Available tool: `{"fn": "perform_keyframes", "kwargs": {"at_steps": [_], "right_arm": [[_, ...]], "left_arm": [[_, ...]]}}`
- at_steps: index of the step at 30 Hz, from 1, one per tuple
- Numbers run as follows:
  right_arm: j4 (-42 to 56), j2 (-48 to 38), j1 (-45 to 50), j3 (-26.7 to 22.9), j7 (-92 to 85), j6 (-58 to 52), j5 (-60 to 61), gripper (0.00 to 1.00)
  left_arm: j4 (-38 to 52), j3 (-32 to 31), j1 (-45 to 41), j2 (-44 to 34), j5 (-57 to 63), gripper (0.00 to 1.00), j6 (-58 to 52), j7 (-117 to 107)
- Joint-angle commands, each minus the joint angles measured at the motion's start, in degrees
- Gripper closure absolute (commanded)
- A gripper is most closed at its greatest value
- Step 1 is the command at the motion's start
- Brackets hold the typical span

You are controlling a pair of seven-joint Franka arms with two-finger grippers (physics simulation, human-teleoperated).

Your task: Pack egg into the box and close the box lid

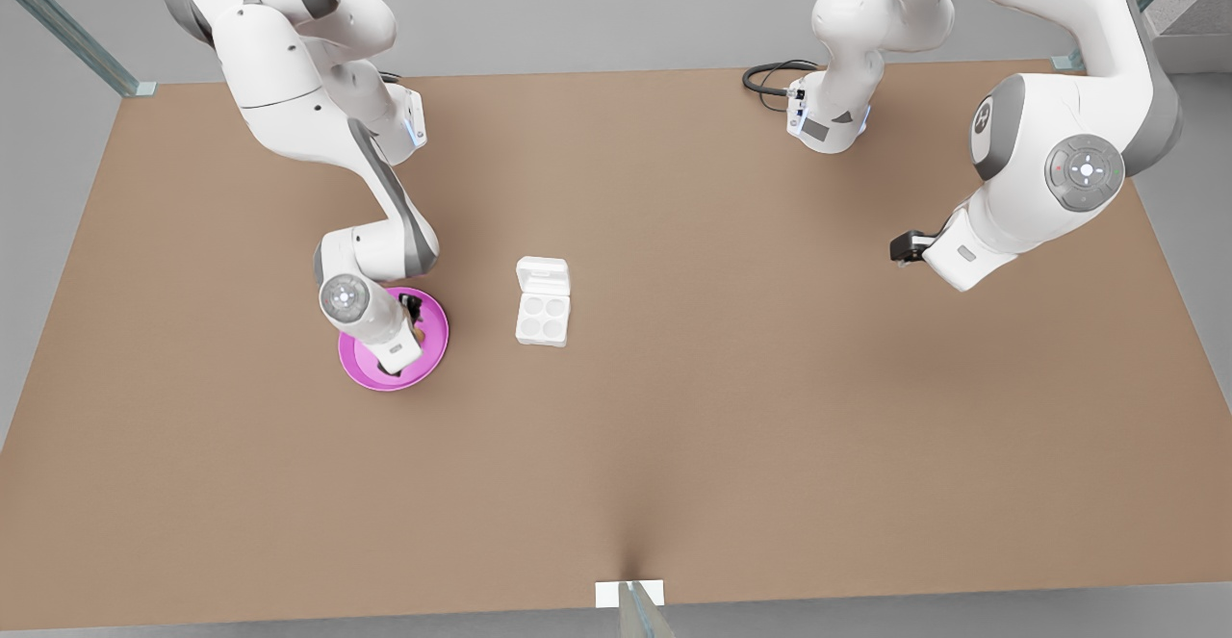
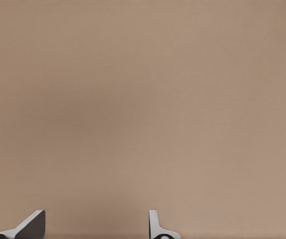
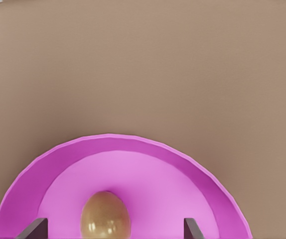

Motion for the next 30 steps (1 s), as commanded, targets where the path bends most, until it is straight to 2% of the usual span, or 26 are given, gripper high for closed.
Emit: {"fn": "perform_keyframes", "kwargs": {"at_steps": [1, 30], "right_arm": [[-0.6, -0.3, 0.0, 0.0, -16.4, 1.3, 0.0, 0.00], [-7.4, 0.6, -0.7, -0.1, -17.2, 13.0, -2.4, 0.00]], "left_arm": [[0.0, 0.0, 0.1, 0.1, 0.0, 0.00, 0.1, -0.1], [-0.1, -0.1, -0.1, 0.1, 0.0, 0.00, -0.2, -0.1]]}}
